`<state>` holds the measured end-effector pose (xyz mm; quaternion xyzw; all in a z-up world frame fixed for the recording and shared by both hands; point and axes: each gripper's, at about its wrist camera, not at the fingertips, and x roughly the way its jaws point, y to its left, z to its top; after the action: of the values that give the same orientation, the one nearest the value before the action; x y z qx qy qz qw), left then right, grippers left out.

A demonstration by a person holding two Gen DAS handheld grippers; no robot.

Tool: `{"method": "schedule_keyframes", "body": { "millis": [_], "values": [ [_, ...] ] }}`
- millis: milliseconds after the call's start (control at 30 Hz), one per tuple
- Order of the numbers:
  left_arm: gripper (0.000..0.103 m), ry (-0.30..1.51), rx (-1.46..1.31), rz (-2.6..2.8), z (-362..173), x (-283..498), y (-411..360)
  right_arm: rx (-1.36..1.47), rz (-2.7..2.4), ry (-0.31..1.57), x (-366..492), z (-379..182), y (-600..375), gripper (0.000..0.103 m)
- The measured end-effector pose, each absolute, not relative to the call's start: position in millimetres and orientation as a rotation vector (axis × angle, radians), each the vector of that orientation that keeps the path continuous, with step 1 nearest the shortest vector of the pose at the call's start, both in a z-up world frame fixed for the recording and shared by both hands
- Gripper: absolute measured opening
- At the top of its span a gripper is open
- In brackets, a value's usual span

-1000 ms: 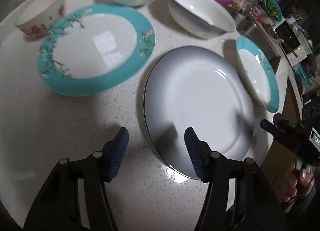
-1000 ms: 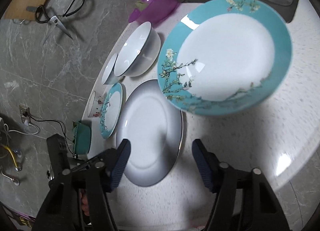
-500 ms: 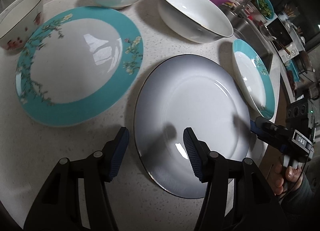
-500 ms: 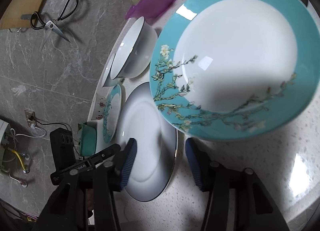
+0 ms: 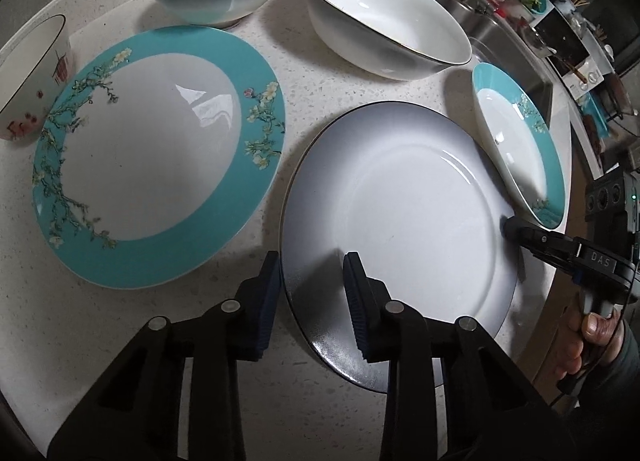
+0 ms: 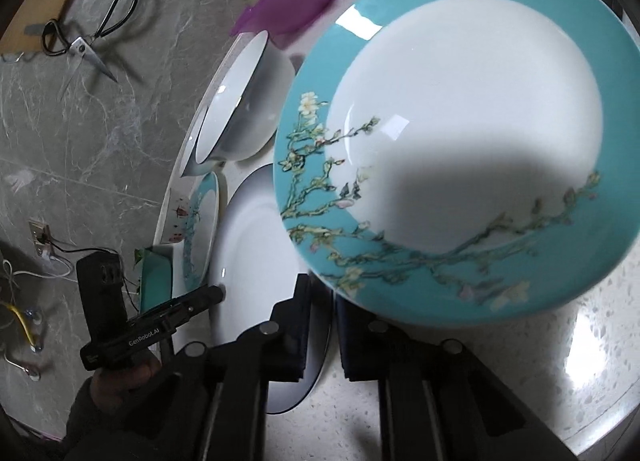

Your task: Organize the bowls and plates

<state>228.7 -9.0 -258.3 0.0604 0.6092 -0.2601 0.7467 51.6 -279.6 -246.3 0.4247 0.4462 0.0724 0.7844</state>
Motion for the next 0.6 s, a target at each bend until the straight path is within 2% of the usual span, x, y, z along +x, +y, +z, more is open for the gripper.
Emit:
{"method": "schedule_keyframes", "body": {
  "millis": [600],
  "values": [
    [0.028,1.338,0.107,-0.499,-248,204,0,0.835,0.125,0.998,52,-231,-267,0.016]
  ]
}}
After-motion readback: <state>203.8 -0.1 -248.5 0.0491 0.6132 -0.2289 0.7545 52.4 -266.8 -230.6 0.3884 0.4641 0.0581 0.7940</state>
